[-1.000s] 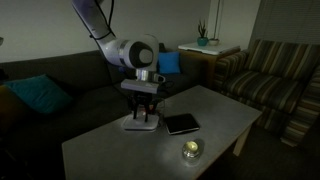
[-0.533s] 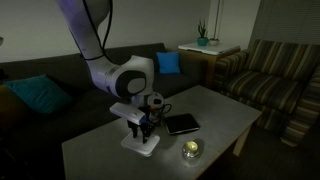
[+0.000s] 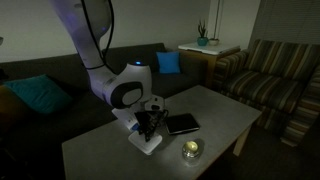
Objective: Take the lid off the storage container and put it on the table
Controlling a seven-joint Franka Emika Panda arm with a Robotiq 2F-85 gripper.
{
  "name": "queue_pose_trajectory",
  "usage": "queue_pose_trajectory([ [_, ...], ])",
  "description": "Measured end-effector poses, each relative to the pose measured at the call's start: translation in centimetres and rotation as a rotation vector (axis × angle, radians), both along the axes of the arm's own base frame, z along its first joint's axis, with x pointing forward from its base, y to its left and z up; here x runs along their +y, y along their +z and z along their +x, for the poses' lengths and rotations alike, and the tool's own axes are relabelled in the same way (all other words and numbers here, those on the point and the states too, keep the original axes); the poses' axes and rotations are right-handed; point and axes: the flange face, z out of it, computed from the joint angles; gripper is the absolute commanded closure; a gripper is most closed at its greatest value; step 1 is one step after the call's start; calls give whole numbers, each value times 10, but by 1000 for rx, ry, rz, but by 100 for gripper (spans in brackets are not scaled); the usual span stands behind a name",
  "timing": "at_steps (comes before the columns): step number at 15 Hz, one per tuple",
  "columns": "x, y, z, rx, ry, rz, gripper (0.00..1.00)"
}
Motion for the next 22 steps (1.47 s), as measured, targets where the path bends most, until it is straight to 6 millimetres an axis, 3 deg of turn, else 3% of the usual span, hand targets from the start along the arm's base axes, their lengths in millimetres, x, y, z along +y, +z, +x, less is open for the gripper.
queue_pose_trajectory([
  [6,28,-52,-10,-47,-61,106,72],
  [12,31,-51,-4,-68,-92,151,72],
  [13,31,-51,-4,-68,-93,158,31],
  [14,31,-51,-4,-68,-94,166,19],
  [17,30,-52,-5,-75,-64,192,1],
  [20,21,-41,-4,-136,-4,193,0],
  [22,14,-19,-5,-180,47,183,0],
])
